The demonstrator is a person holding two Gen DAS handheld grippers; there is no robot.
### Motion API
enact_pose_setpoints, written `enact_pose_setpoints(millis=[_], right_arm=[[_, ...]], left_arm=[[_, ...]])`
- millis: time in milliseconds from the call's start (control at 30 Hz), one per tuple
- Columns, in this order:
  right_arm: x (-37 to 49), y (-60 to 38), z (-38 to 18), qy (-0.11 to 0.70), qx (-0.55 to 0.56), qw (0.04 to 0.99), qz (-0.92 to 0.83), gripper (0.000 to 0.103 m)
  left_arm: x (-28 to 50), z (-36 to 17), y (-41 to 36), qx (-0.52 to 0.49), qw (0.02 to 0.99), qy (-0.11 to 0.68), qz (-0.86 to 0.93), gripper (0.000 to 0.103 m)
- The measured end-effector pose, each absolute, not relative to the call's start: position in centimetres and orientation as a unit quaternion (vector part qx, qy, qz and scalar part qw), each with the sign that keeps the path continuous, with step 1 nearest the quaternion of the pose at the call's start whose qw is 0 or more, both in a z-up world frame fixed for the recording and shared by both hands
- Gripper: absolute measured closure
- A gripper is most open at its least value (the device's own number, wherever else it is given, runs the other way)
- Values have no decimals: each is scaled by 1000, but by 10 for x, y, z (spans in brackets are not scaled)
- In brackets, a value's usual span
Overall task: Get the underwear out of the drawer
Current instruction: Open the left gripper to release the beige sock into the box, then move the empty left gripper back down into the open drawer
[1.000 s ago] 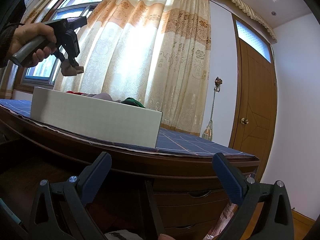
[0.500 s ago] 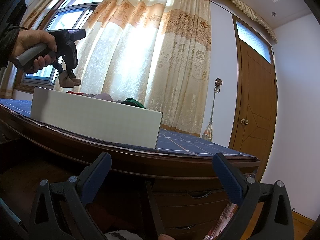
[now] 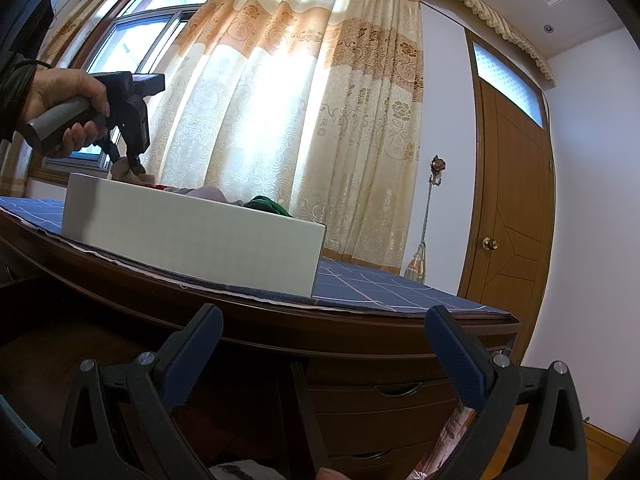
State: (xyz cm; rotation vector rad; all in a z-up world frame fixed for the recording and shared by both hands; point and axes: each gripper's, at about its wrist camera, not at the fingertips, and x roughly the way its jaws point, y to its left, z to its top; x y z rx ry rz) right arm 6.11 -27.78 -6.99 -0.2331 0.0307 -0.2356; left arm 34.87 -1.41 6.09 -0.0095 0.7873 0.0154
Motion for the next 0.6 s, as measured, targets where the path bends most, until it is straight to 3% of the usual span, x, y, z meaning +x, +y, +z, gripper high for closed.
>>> enact_pose_setpoints(millis=[167,267,367,400,600], right_arm=[[62,-279,-70,15,-116,986,-117,1],[61,-277,-70,15,-116,986,-117,1],[61,-277,-70,15,-117,986,-117,1],[62,-277,-70,14,-118,986,-117,1],[62,-277,-71,14,-119,986,-117,1]], left_arm=[[349,54,-11,-11,918,396,5,61],[343,55,-10,-11,920,391,6,39],[335,60,-14,12,927,374,8,32],[332,61,-16,18,930,368,10,25],[304,70,-23,33,942,334,16,21]])
